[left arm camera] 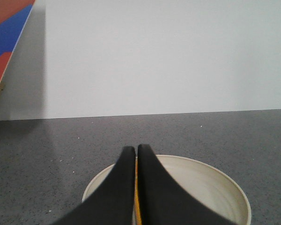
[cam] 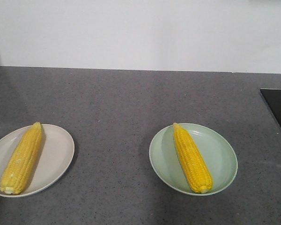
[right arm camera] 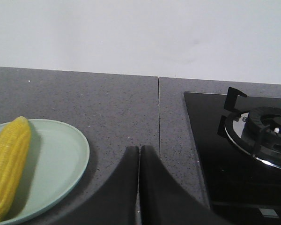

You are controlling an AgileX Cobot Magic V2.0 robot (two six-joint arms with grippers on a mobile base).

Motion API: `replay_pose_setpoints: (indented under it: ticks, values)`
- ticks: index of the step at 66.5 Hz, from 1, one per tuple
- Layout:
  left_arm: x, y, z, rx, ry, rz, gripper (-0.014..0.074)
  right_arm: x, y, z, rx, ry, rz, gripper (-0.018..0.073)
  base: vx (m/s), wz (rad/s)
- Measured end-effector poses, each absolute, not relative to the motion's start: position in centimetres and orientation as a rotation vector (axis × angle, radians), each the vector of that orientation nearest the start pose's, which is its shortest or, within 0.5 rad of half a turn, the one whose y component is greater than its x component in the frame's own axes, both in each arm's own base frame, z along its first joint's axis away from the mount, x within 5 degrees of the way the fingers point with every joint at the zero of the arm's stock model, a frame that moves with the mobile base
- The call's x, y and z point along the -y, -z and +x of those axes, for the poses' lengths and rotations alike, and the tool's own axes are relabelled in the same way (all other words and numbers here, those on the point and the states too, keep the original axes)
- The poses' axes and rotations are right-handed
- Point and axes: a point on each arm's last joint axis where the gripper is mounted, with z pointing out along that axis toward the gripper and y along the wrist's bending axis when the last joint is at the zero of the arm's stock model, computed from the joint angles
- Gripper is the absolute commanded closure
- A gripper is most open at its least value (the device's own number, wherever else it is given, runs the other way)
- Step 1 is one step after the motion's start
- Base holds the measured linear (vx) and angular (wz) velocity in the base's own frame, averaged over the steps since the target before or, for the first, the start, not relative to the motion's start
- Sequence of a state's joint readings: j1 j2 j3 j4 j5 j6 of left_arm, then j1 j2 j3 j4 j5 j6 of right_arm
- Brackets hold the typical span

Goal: Distribute corn equally

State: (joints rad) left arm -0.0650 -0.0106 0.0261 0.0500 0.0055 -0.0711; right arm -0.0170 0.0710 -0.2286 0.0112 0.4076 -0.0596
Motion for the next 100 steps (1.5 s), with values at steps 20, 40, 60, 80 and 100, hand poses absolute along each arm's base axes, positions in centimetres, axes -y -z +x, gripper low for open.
replay_pose_setpoints:
  ticks: [20, 40, 60, 80, 100]
  values:
    - [0.4, -20.4, 5.6, -1.505, 0.069, 0.033, 0.0603, 0.1, -21.2, 5.2, -1.642, 0.029, -0.006, 0.0570, 0.00, 0.00]
    - [0.4, -20.4, 5.6, -1.505, 0.069, 0.033, 0.0603, 0.1, -20.7, 5.6, -1.472, -0.003, 0.031, 0.0570, 0.00, 0.00]
    - [0.4, -20.4, 5.6, -1.505, 0.069, 0.033, 0.0603, 0.1, -20.7, 5.6, -1.467, -0.010, 0.036, 0.0570, 0.00, 0.00]
    - [0.4, -20.4, 5.6, -1.505, 0.069, 0.033, 0.0603, 0.1, -20.7, 5.6, -1.467, -0.011, 0.037, 0.0570, 0.00, 0.00]
    - [0.4, -20.4, 5.6, -1.505, 0.069, 0.033, 0.0603, 0.1, -20.7, 5.6, -1.467, -0.011, 0.037, 0.0570, 0.00, 0.00]
